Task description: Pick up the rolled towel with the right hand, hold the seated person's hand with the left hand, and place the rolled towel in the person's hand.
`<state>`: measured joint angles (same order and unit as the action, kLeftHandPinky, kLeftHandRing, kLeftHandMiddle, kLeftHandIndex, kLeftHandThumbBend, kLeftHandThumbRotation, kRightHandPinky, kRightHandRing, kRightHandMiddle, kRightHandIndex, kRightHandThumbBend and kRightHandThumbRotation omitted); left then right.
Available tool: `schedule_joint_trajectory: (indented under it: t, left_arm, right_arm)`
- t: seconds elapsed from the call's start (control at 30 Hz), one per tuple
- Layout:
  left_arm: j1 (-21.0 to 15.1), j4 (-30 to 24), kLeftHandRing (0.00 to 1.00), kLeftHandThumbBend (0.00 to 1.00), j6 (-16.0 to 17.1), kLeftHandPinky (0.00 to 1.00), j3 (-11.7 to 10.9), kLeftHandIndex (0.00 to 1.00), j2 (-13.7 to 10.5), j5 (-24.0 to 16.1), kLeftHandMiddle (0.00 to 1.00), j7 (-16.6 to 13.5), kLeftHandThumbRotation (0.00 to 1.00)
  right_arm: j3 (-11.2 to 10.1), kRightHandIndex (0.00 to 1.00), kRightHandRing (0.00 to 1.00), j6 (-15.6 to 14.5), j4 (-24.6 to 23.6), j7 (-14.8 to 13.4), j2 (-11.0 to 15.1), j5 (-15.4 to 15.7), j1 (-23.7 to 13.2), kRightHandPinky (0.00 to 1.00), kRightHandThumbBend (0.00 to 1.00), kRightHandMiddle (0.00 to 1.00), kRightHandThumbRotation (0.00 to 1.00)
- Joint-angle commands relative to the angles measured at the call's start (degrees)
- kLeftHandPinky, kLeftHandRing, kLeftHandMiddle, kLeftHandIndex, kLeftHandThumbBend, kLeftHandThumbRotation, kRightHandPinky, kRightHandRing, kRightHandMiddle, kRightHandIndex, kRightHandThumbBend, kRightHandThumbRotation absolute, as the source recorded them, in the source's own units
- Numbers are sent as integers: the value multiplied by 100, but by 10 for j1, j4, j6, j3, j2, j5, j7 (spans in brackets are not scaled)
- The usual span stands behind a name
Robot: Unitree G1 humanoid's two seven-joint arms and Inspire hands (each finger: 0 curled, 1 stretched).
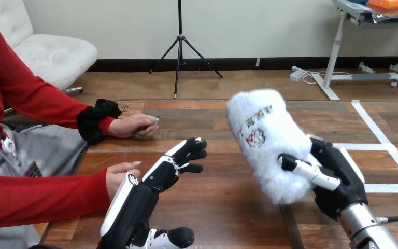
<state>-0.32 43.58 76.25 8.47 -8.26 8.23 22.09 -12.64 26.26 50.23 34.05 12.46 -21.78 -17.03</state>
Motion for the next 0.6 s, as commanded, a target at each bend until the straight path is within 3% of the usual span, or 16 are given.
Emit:
schedule_joint_trajectory:
  t: [0.0, 0.2, 0.37, 0.57]
  left_arm:
    - [-20, -33, 83, 100, -8, 78, -45, 86, -2, -49, 86, -33, 78]
    - [-9, -53, 82, 100, -20, 79, -84, 86, -1, -127, 86, -77, 80]
    - [10, -99, 85, 100, -51, 83, -134, 89, -1, -242, 88, -141, 82]
    - [28, -147, 89, 100, -89, 87, -151, 92, -8, -317, 92, -194, 80]
  right_arm:
    - [-20, 3, 1, 35, -90, 12, -23, -31, -19, 0, 34, 4, 0]
    - [-18, 3, 1, 43, -107, 18, -34, -33, -5, 0, 37, 3, 0]
    - [-16, 3, 1, 49, -115, 22, -43, -30, 4, 0, 39, 3, 0]
    - [-10, 3, 1, 65, -117, 17, -49, -13, 11, 0, 40, 4, 0]
